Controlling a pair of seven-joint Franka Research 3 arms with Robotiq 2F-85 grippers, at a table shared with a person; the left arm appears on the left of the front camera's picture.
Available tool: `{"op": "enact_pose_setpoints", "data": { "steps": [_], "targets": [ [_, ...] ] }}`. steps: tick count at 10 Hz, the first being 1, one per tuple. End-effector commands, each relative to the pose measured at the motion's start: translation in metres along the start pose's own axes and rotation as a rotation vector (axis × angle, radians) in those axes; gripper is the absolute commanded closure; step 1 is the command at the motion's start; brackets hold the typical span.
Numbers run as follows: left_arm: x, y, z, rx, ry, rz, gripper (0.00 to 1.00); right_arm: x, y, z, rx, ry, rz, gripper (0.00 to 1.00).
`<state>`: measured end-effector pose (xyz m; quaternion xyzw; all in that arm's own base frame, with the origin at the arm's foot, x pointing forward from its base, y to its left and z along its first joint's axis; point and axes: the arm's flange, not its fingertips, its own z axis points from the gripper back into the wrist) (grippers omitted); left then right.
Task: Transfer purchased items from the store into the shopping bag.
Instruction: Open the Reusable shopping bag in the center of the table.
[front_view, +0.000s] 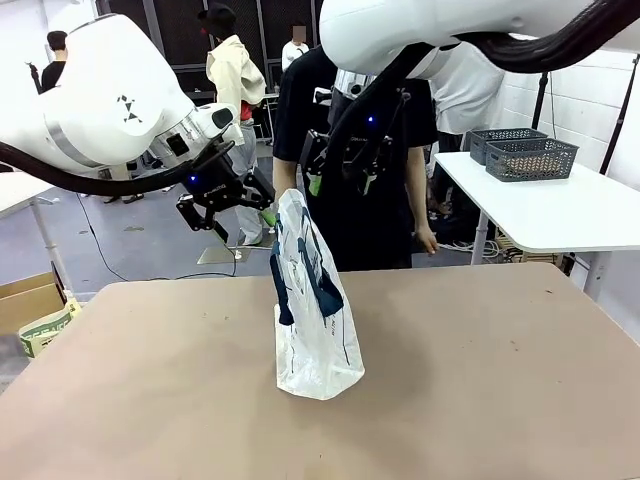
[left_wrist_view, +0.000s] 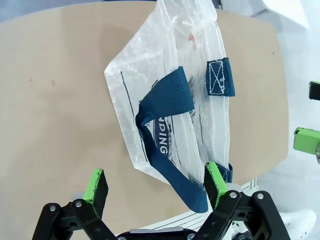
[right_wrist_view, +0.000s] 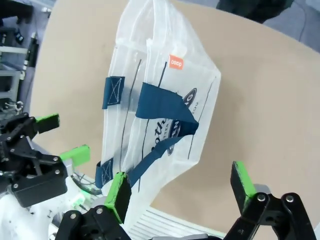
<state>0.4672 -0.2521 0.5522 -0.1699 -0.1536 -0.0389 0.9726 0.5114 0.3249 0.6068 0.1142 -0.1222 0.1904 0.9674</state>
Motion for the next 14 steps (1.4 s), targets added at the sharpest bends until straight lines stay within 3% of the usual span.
{"op": "enact_pose_setpoints", "data": {
  "steps": [1,5,14],
  "targets": [
    [0.001,-0.006,-0.001,-0.049,0.028,0.117,0.0,0.023,-0.005,-0.015,0.041,0.019,-0.071,0.0],
    [-0.005,-0.008,-0.01,-0.06,0.079,0.221,0.0,0.065,-0.002,-0.038,0.043,0.071,-0.131,0.0],
    [-0.019,0.0,-0.025,-0.097,0.097,0.258,0.0,0.087,0.018,-0.079,-0.022,0.141,-0.193,0.0]
  ]
}}
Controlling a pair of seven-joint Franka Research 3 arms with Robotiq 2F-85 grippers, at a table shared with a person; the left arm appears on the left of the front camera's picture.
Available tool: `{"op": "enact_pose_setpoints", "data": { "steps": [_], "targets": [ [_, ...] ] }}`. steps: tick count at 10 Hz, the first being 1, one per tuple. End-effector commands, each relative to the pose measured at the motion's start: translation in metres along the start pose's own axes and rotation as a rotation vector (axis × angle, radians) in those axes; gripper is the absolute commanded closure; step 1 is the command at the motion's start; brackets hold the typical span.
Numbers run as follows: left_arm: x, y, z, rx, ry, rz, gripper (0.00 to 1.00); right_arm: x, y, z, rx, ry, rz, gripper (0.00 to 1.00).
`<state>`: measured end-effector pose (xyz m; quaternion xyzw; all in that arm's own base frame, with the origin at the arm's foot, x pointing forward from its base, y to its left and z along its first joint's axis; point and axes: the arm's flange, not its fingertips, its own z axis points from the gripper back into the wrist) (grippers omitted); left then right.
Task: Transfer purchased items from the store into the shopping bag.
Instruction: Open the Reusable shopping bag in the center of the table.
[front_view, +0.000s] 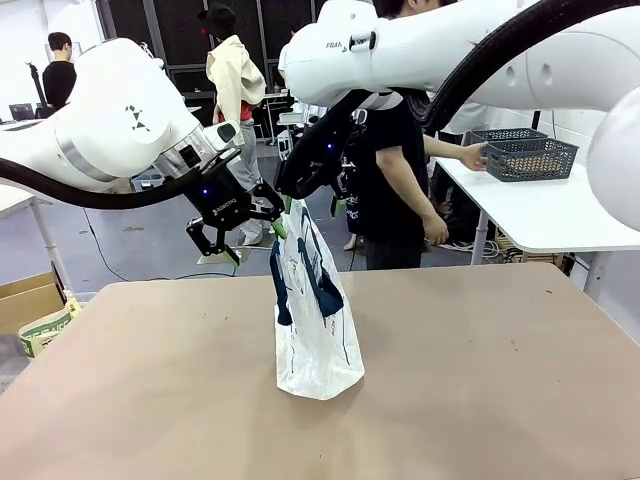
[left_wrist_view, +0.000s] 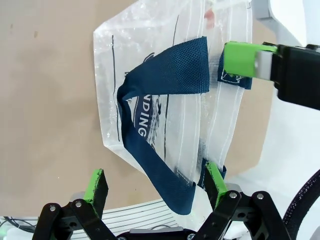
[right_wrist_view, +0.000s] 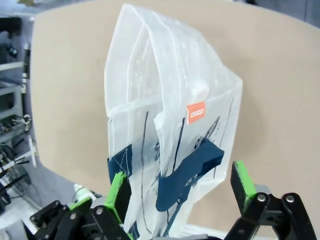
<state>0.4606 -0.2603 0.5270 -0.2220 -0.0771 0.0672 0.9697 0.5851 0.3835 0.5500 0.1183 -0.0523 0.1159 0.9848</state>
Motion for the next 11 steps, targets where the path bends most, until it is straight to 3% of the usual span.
{"op": "enact_pose_setpoints", "data": {
  "steps": [1,3,11],
  "targets": [
    [-0.007,0.0,-0.005,-0.02,-0.003,0.019,0.0,0.015,0.006,0.001,-0.039,0.025,-0.037,0.0],
    [-0.012,-0.005,-0.015,-0.004,0.035,0.024,0.0,0.018,0.001,-0.004,-0.042,0.038,-0.042,0.0],
    [0.012,-0.004,-0.028,-0.019,-0.014,0.091,0.0,0.019,-0.002,-0.011,-0.02,0.074,-0.043,0.04]
  ]
}}
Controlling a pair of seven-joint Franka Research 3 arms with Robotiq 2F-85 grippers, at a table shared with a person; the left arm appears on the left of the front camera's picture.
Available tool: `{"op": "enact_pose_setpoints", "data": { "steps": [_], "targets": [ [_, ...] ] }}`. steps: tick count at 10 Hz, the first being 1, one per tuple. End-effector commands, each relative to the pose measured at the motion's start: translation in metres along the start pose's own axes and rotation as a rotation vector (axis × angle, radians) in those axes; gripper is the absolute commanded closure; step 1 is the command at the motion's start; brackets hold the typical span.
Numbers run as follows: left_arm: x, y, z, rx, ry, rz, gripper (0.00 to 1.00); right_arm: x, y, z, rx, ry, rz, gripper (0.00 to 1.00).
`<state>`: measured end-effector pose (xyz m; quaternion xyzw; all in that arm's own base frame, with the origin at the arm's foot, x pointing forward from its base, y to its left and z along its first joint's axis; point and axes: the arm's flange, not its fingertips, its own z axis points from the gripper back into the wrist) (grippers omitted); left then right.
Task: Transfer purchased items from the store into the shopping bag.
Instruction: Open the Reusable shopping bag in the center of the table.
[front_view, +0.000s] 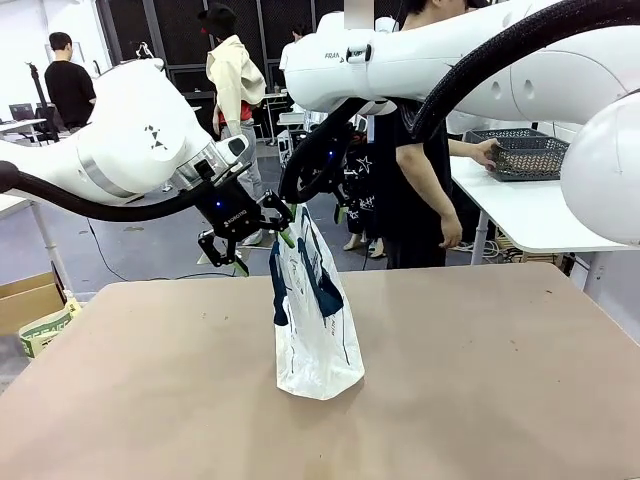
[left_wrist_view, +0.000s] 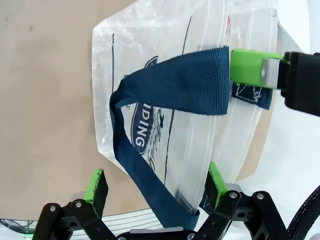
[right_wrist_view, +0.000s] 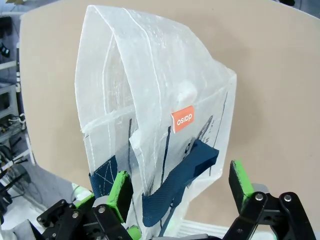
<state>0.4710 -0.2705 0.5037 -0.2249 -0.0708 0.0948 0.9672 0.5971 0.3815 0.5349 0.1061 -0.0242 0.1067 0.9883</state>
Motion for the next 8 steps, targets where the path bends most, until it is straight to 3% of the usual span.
{"op": "enact_pose_setpoints", "data": {
  "steps": [1,4,5,8],
  "targets": [
    [0.009,-0.005,-0.002,-0.02,-0.013,0.034,0.0,0.008,0.007,0.004,-0.001,0.023,-0.028,0.04],
    [0.016,0.0,-0.003,0.017,-0.042,0.027,0.0,0.007,0.01,0.002,-0.006,0.025,-0.048,0.04],
    [0.018,0.001,-0.003,0.009,-0.068,0.012,0.12,0.004,0.01,0.002,0.016,-0.003,0.006,0.06],
    [0.022,0.0,-0.004,-0.002,-0.062,0.005,0.72,0.002,0.013,0.002,0.011,0.021,-0.009,0.65]
  ]
}}
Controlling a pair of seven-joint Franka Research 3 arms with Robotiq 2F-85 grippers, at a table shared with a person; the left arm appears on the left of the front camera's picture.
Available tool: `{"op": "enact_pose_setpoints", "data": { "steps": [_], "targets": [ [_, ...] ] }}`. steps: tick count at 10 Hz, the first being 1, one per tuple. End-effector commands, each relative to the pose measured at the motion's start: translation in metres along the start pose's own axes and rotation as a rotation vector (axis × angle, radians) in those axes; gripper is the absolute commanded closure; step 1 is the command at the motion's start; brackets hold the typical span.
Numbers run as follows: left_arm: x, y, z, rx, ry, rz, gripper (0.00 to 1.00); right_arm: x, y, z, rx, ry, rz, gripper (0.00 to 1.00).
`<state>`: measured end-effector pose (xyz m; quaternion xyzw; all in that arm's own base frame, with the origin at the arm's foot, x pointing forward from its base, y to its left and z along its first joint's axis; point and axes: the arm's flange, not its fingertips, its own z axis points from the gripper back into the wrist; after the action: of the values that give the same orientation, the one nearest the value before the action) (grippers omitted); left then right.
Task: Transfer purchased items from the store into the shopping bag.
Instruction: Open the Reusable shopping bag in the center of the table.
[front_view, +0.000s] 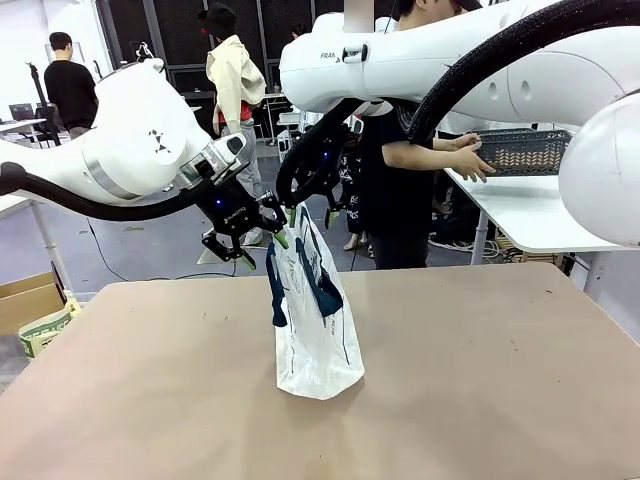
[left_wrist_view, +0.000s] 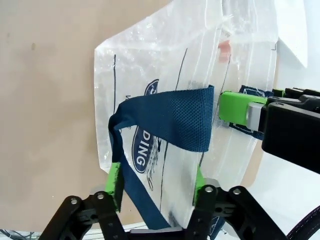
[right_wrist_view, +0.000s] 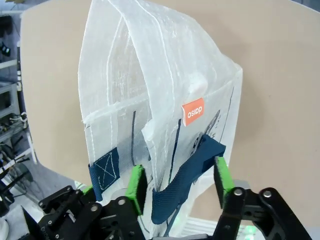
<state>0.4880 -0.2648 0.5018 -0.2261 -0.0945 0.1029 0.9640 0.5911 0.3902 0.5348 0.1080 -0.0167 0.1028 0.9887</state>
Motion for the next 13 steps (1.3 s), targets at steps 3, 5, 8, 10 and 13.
{"op": "enact_pose_setpoints", "data": {
  "steps": [3,5,8,10,13],
  "targets": [
    [0.004,-0.007,-0.004,0.001,-0.002,-0.016,1.0,0.005,0.004,0.001,-0.016,0.036,-0.01,1.0],
    [0.003,-0.008,-0.005,0.0,0.003,-0.02,1.0,0.003,0.006,-0.002,-0.05,0.033,-0.026,1.0],
    [0.0,-0.006,-0.004,-0.004,0.006,-0.009,1.0,-0.002,-0.001,-0.004,-0.013,0.025,-0.004,1.0],
    [0.0,-0.006,-0.004,-0.004,0.006,-0.009,1.0,-0.002,-0.001,-0.004,-0.013,0.025,-0.004,1.0],
    [0.0,-0.006,-0.004,-0.004,0.006,-0.009,1.0,-0.002,-0.001,-0.004,-0.013,0.025,-0.004,1.0]
  ]
}}
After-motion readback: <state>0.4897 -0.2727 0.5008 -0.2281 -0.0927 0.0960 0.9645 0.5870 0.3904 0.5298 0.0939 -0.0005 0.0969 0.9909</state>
